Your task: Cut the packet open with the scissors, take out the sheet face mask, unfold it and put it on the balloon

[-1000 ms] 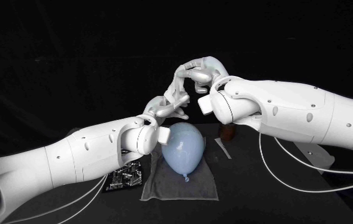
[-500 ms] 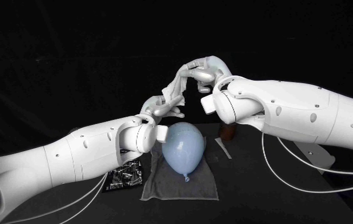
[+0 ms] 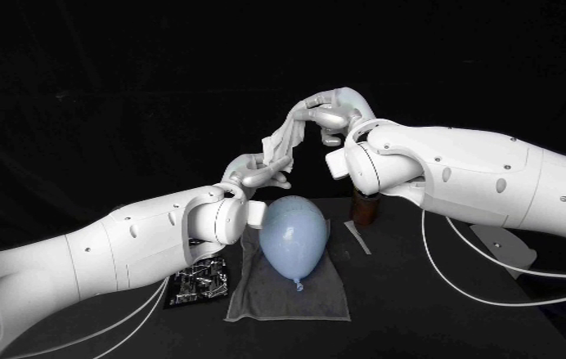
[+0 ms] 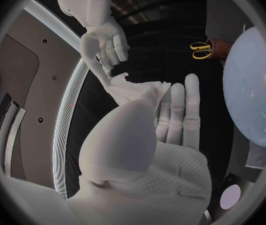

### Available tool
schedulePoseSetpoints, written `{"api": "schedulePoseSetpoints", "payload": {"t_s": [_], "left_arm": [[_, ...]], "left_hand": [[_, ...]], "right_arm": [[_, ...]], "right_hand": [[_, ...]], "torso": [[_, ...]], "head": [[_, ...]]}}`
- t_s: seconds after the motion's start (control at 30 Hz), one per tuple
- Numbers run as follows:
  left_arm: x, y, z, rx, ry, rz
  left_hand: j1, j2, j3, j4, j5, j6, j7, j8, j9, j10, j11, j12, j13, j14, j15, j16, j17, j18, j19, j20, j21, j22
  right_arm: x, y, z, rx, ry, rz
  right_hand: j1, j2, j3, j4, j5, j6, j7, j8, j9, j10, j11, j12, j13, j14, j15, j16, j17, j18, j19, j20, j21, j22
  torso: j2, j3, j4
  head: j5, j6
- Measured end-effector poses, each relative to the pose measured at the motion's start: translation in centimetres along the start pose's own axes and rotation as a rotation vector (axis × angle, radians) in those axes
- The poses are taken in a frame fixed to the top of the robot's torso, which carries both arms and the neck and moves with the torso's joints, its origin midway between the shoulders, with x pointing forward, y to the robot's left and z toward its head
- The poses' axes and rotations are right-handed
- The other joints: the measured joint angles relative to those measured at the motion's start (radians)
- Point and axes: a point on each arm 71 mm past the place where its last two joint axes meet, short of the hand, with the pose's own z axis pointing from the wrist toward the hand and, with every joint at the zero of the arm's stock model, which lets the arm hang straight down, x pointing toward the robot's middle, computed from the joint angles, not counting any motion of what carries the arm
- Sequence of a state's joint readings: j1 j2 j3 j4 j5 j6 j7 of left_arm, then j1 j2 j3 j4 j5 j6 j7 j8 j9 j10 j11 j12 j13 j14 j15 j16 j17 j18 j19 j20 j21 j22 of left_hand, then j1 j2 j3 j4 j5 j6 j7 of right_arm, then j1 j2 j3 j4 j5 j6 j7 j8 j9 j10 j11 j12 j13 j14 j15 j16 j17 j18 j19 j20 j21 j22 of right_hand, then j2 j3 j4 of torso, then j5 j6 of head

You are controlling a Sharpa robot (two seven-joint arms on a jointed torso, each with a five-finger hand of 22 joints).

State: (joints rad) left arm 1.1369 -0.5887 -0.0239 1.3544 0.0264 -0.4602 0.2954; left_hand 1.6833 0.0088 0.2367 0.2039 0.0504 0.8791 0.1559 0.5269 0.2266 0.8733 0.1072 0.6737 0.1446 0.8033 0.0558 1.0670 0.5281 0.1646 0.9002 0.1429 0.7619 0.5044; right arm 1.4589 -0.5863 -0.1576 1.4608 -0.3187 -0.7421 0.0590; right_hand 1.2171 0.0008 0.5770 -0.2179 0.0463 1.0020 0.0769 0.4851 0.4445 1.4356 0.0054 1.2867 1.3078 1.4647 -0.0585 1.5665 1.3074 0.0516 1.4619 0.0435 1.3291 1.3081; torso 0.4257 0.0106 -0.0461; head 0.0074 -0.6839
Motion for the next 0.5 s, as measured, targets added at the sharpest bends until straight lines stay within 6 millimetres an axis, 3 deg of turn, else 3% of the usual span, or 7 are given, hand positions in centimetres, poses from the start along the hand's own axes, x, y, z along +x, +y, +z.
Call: {"api": "schedulePoseSetpoints", "payload": {"t_s": [0.1,0.5], "left_arm": [[-0.02,0.03,-0.02,-0.004,0.011,0.001],[-0.23,0.08,-0.09,-0.015,0.047,0.005]], "left_hand": [[-0.027,-0.011,0.031,-0.023,0.0,0.009,-0.002,0.0,0.0,0.005,-0.005,0.002,0.0,0.001,0.001,0.009,0.0,0.005,-0.004,0.004,0.006,0.006],[-0.054,-0.016,0.048,-0.034,0.0,0.009,-0.002,-0.001,0.001,0.01,-0.01,0.006,0.004,0.005,-0.002,0.028,0.007,0.005,-0.007,0.007,0.007,0.009]], "right_arm": [[-0.23,-0.06,0.15,-0.001,-0.007,-0.002],[-1.0,-0.07,0.33,-0.009,-0.025,-0.004]], "right_hand": [[0.0,0.0,0.001,-0.001,0.0,0.0,0.0,0.0,0.0,0.0,0.0,0.0,0.0,0.0,0.0,0.0,0.0,0.0,-0.001,0.001,0.0,0.0],[-0.001,-0.001,0.001,-0.001,0.0,-0.001,0.001,-0.002,-0.001,0.0,0.0,0.005,0.0,0.0,0.0,0.001,0.001,0.0,-0.002,0.002,0.0,-0.001]], "torso": [[0.0,-0.0001,0.0],[0.0,-0.0002,-0.0003]], "head": [[-0.001,-0.001],[-0.005,-0.003]]}}
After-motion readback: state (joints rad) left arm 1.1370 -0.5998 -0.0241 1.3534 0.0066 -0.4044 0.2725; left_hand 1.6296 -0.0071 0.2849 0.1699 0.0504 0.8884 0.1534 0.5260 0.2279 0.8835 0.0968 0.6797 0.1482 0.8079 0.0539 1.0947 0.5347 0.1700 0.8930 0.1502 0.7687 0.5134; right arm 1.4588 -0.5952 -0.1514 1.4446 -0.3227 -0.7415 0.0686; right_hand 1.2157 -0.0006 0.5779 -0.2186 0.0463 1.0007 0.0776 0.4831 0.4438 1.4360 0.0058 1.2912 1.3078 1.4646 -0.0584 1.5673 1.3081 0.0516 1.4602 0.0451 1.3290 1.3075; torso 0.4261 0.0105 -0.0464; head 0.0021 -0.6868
